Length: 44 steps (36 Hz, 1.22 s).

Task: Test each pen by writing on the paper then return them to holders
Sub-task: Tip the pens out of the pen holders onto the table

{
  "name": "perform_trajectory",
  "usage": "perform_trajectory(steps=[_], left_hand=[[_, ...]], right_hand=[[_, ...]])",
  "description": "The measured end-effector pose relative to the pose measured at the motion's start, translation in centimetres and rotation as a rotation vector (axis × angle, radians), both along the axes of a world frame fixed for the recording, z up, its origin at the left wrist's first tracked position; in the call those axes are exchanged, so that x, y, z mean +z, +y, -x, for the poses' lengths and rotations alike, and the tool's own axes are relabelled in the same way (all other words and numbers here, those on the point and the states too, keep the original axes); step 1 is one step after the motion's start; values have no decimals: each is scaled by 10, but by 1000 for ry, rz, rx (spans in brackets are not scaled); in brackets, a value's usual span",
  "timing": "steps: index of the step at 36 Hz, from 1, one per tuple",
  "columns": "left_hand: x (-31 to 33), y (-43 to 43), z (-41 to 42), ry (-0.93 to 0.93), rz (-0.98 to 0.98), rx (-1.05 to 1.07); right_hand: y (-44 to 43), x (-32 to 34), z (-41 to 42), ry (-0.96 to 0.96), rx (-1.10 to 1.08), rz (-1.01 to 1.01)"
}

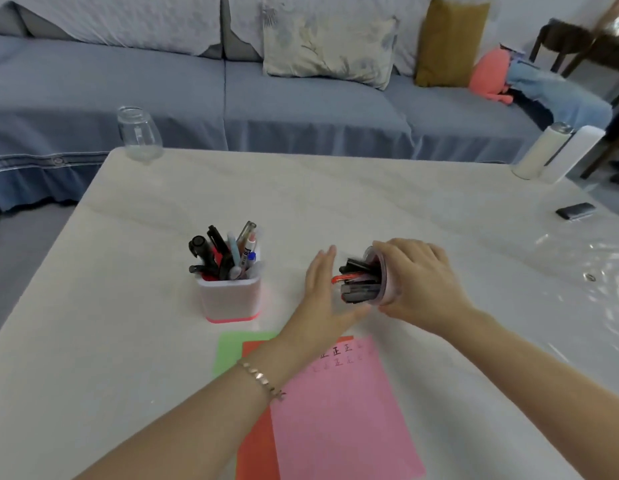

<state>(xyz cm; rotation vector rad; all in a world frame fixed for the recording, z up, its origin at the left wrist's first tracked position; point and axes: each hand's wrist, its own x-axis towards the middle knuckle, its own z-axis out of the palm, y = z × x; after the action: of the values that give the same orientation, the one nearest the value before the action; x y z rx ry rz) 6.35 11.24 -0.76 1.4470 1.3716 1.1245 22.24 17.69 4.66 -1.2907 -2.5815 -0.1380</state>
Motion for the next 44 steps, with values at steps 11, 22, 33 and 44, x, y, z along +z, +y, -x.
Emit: perform_trajectory(steps=[11, 22, 33, 44], left_hand=[[-53, 32, -19, 656, 51, -94], [-58, 39, -27, 1003, -13, -119], [-20, 16, -15, 694, 44, -24], [-10, -76, 94, -15, 287, 427]], right_hand=[[29, -25, -14, -337, 149, -129], [32, 11, -69, -397, -57, -279], [-9, 22, -10, 422, -105, 306], [-18, -12, 72, 1110, -128, 679]])
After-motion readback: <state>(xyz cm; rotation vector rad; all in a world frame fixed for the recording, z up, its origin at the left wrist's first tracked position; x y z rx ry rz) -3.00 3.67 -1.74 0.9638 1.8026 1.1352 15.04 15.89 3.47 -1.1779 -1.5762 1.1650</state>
